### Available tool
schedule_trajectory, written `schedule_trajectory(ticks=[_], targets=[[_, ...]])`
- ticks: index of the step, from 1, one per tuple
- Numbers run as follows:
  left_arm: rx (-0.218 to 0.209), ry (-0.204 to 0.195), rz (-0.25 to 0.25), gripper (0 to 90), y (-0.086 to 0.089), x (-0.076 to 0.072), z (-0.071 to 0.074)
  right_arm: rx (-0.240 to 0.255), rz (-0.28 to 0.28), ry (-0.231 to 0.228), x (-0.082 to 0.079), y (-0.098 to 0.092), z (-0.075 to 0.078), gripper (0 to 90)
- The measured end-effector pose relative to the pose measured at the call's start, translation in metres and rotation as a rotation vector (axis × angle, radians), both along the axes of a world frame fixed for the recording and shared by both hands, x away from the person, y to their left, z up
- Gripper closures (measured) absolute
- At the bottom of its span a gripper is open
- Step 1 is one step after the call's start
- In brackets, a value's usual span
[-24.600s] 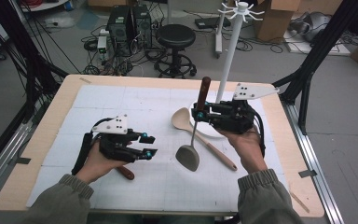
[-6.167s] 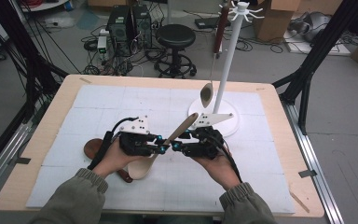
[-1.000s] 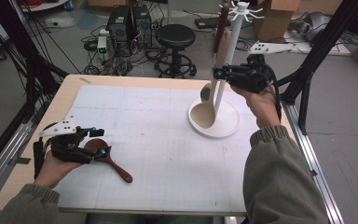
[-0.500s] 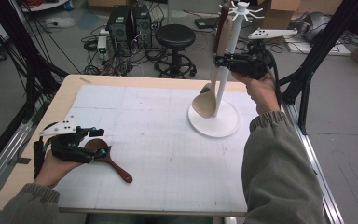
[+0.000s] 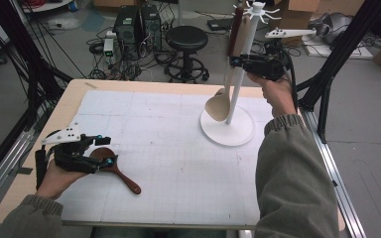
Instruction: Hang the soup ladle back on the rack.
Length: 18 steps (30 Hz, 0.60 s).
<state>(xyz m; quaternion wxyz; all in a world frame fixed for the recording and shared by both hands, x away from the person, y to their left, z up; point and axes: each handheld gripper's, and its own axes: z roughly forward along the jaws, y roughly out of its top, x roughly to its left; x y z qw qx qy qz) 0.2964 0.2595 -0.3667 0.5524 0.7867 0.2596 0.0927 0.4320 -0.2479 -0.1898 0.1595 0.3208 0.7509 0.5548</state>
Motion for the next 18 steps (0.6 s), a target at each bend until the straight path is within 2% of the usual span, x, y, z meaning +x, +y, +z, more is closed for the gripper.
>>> schedule_trajectory(ticks=[10,15,18], targets=[[0.000,0.001,-0.002,25.7,0.0000,0.0000,0.0000,-0.006,-0.025,-0.005,-0.0002,-0.0019,0.0004,75.4],[-0.001,-0.001,-0.003,25.7,0.0002,-0.0002,0.0002,0.031,-0.063,-0.013,-0.0014,-0.0058,0.0019,74.0],[-0.002,-0.001,-0.003,25.7,0.0000,-0.0003,0.0002,0.024,-0.073,-0.017,-0.0023,-0.0056,0.0024,73.9]])
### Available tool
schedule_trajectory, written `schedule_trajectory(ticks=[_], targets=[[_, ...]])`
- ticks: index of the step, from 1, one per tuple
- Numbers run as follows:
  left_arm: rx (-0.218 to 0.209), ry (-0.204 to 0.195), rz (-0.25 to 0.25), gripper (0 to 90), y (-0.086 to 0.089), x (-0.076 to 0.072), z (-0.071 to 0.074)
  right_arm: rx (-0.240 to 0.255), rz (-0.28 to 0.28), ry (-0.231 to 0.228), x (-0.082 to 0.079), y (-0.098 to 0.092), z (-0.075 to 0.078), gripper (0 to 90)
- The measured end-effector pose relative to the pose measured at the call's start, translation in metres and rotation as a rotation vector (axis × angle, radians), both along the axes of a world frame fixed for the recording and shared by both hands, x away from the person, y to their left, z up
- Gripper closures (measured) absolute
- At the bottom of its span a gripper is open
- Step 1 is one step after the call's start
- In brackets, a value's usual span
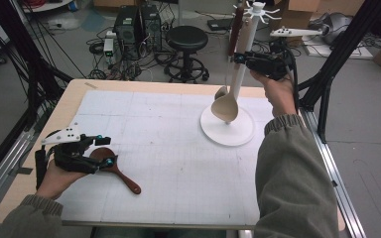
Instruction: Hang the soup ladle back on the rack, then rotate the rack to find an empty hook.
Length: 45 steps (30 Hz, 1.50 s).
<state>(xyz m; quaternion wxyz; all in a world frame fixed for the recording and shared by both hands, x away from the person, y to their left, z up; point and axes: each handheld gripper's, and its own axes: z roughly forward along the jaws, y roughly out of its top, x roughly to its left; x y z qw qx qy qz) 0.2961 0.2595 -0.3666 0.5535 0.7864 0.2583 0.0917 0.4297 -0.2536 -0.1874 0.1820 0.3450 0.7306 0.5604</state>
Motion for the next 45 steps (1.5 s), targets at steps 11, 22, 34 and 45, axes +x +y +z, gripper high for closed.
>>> schedule_trajectory(ticks=[11,22,34,45], targets=[[-0.002,-0.002,0.002,25.7,0.001,0.000,0.000,0.015,-0.015,-0.021,-0.009,-0.010,0.003,65.9],[0.001,0.001,-0.006,25.7,0.001,0.001,-0.001,0.003,0.007,-0.039,-0.020,-0.027,0.010,75.7],[-0.005,0.002,0.000,25.6,0.003,0.001,0.000,-0.043,0.035,-0.080,-0.027,-0.034,0.033,89.4],[-0.005,0.001,-0.002,25.7,0.002,0.001,0.000,-0.019,0.033,-0.112,-0.029,-0.042,0.050,89.4]])
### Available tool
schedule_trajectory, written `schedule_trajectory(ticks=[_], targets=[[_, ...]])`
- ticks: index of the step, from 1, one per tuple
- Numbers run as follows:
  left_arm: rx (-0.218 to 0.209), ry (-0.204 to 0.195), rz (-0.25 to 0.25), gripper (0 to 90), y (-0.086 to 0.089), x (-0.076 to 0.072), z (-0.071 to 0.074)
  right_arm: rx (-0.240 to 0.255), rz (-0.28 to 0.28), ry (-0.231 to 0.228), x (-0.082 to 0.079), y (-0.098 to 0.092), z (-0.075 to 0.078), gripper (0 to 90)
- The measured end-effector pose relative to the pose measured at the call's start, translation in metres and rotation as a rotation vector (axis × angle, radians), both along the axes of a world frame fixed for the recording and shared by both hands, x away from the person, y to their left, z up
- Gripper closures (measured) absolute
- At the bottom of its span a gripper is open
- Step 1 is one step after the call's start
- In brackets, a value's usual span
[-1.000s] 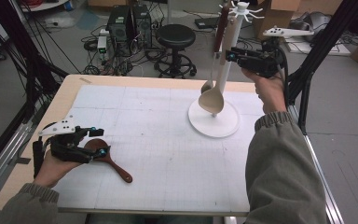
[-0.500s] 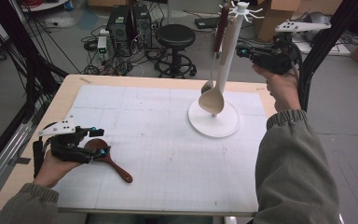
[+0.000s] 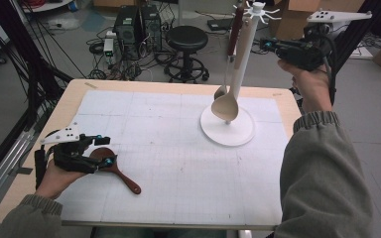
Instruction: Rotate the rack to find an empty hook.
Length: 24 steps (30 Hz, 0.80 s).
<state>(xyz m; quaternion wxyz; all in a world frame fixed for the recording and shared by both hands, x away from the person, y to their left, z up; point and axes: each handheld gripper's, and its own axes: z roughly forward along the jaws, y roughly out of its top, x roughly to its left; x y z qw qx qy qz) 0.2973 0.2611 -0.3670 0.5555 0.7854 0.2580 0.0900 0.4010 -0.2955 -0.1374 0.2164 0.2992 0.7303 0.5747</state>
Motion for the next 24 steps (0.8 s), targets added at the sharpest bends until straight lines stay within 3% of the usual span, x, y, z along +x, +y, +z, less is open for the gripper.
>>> schedule_trajectory(ticks=[14,24], targets=[[-0.005,-0.001,0.000,25.7,0.001,0.001,0.000,0.020,-0.046,-0.018,0.007,-0.007,0.019,89.4],[-0.003,-0.001,-0.002,25.8,0.001,0.001,0.000,0.005,-0.029,-0.027,0.009,0.005,0.022,89.4]])
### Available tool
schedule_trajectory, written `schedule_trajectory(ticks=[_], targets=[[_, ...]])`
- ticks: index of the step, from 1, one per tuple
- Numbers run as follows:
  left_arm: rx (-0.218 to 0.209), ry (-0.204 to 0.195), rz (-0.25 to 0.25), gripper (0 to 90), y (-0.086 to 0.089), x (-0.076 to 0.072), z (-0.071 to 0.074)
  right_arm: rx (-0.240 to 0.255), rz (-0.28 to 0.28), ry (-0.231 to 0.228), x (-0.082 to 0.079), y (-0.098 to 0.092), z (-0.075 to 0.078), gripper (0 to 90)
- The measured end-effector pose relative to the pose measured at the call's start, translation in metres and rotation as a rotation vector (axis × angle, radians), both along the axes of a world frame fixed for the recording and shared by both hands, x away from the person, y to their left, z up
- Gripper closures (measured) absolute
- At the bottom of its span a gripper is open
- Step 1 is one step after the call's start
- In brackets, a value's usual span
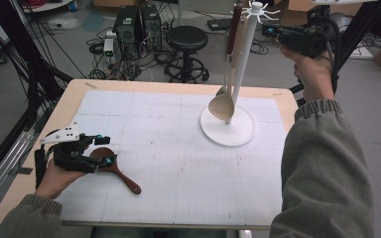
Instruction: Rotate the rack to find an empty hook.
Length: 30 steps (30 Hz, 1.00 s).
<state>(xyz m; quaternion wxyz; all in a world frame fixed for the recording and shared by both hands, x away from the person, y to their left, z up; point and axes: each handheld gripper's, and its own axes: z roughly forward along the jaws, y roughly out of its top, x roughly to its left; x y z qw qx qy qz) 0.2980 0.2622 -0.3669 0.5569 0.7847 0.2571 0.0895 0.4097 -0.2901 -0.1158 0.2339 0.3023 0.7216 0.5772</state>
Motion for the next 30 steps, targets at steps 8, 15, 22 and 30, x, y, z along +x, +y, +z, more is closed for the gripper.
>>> schedule_trajectory(ticks=[8,15,22,30], targets=[[-0.001,-0.001,-0.002,25.9,0.000,0.000,0.000,-0.005,-0.007,-0.013,0.000,0.011,0.004,89.4],[0.003,-0.007,-0.004,26.0,0.000,0.000,0.000,-0.010,-0.016,-0.013,0.002,0.023,0.004,89.4],[0.001,-0.009,-0.002,26.2,0.001,-0.001,0.001,-0.006,-0.020,-0.015,0.003,0.030,0.003,89.3],[0.016,-0.009,0.003,26.9,0.001,-0.002,0.001,0.024,0.049,0.007,-0.012,0.030,-0.018,76.1]])
